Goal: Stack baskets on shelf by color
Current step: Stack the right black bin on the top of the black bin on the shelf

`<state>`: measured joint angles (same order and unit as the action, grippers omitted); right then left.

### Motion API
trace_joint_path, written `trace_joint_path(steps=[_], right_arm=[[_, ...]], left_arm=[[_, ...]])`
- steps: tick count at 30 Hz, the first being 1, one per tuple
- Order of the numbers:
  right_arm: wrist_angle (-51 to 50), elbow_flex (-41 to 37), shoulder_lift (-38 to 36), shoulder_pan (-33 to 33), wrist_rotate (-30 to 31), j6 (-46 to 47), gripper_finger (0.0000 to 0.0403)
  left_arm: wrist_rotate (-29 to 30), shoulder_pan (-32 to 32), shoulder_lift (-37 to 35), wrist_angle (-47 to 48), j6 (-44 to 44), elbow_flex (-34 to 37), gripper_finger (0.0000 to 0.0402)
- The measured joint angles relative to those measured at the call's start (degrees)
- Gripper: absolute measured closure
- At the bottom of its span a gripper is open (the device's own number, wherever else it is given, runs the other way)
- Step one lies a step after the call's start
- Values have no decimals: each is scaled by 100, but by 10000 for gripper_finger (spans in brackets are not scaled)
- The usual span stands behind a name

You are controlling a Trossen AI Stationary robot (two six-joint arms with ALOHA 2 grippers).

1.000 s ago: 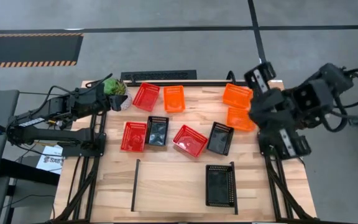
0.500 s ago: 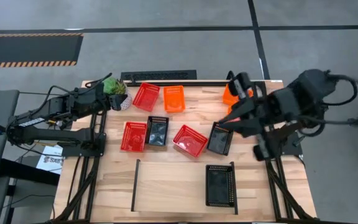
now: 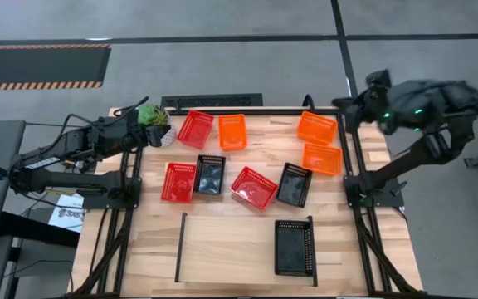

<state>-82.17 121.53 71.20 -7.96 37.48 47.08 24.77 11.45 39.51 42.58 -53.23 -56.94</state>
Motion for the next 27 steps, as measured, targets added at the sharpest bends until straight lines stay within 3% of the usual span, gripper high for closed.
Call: trace_joint_path(steps=[2,5,9,15,22,27], right_arm=[[99,-668,-358,-101,-84,695,322],[-689,-1674,-860,-130,-5,1852,302],[-600,-3037,-1023,-239,-31,2958,277],[-113,-4785,-1151,-464,-793,4583,247],[910,-6213,-1068,-924,-1177,6367,203],[1635,-6883,-1091,-1100,-1303,7005,177]], left_arm=[[9,1,-2,7,1,1,275],[20,1,2,42,88,1,275],[-45,1,-3,56,362,1,275],[23,1,-4,51,974,1,275],[512,1,25,136,690,1,275],[372,1,24,219,790,4,275]])
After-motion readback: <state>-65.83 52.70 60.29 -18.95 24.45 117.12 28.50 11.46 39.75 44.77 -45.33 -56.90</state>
